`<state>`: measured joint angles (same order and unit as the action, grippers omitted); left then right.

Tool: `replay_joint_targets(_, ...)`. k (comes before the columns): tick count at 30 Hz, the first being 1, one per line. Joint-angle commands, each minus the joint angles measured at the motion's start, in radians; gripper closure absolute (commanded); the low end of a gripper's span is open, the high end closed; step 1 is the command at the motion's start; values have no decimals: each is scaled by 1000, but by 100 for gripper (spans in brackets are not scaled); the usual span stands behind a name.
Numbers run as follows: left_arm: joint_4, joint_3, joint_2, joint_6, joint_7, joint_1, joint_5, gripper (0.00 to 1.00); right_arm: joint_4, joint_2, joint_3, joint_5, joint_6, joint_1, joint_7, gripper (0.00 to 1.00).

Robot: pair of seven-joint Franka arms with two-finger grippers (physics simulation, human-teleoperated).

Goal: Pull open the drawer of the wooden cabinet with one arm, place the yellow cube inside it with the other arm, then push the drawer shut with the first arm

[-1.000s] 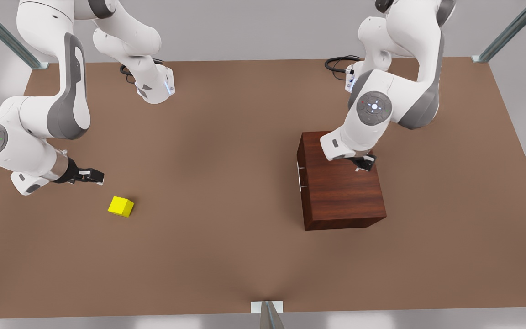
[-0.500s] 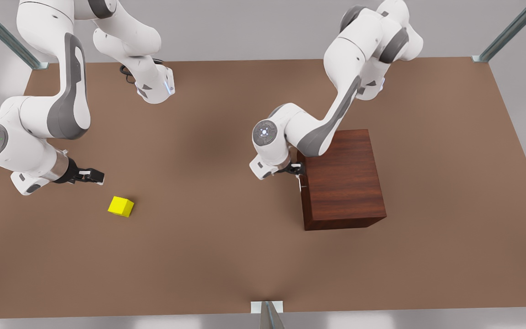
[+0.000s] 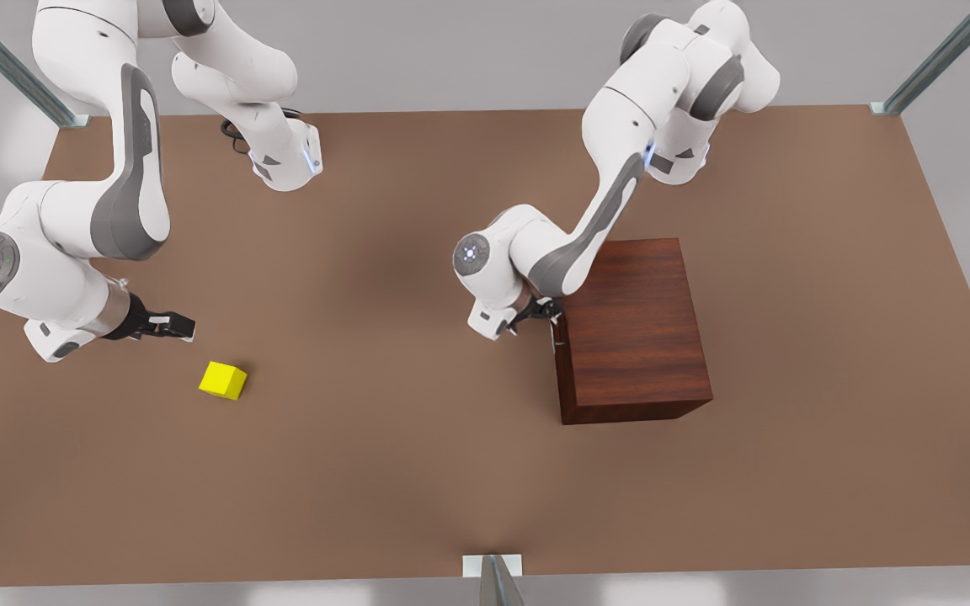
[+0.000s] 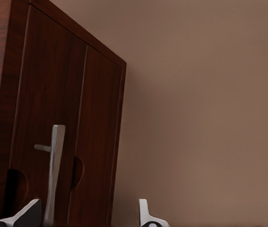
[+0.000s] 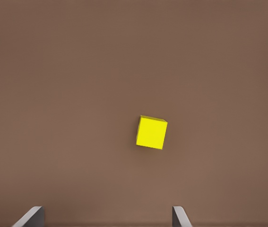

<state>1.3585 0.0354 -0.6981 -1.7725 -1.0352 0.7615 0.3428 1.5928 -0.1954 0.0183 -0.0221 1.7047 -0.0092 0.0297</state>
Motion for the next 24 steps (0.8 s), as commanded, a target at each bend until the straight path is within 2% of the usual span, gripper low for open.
replay_joint_targets(1,10,0,-6,-5,-338,7,41,0,0,1,0,-1,0,0,-1,0)
replay_joint_targets(8,8,0,-26,-4,-390,30,96,0,0,1,0,-1,0,11,-1,0)
replay_joint_targets(24,-44,9,-38,-104,-373,61,48,0,0,1,0,1,1,12,-1,0)
